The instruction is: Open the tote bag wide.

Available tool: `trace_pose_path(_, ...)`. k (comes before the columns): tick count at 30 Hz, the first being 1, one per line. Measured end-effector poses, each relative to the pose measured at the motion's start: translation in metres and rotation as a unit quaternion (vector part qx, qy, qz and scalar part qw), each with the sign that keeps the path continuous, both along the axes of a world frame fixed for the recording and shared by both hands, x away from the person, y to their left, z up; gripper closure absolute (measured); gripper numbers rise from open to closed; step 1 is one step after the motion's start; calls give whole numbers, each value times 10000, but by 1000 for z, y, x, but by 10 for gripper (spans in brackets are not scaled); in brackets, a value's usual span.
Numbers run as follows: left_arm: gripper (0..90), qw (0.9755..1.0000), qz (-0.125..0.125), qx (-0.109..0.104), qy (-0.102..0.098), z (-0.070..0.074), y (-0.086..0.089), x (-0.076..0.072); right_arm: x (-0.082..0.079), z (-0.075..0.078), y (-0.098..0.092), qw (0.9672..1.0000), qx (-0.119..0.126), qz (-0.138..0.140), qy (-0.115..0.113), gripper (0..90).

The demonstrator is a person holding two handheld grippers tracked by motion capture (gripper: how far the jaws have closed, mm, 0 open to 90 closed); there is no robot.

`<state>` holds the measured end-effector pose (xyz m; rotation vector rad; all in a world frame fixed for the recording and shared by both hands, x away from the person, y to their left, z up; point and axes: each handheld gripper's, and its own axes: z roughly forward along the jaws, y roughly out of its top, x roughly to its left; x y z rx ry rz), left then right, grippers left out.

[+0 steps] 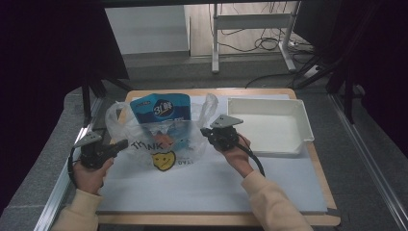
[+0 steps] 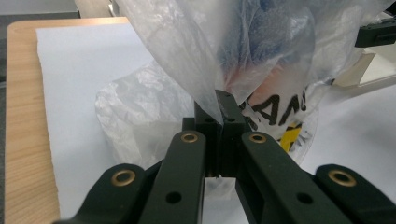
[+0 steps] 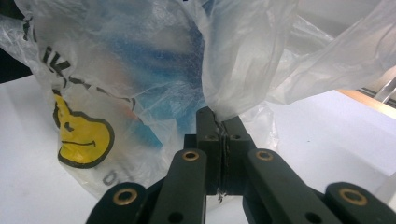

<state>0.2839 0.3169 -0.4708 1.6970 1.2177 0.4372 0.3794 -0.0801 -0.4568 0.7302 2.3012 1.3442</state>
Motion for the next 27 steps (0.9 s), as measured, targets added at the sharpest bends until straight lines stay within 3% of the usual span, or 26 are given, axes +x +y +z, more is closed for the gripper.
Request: trace_pose_path(27, 900, 9998, -22, 26, 197, -19, -1, -2, -6, -25, 11, 9989, -308, 12, 346, 877)
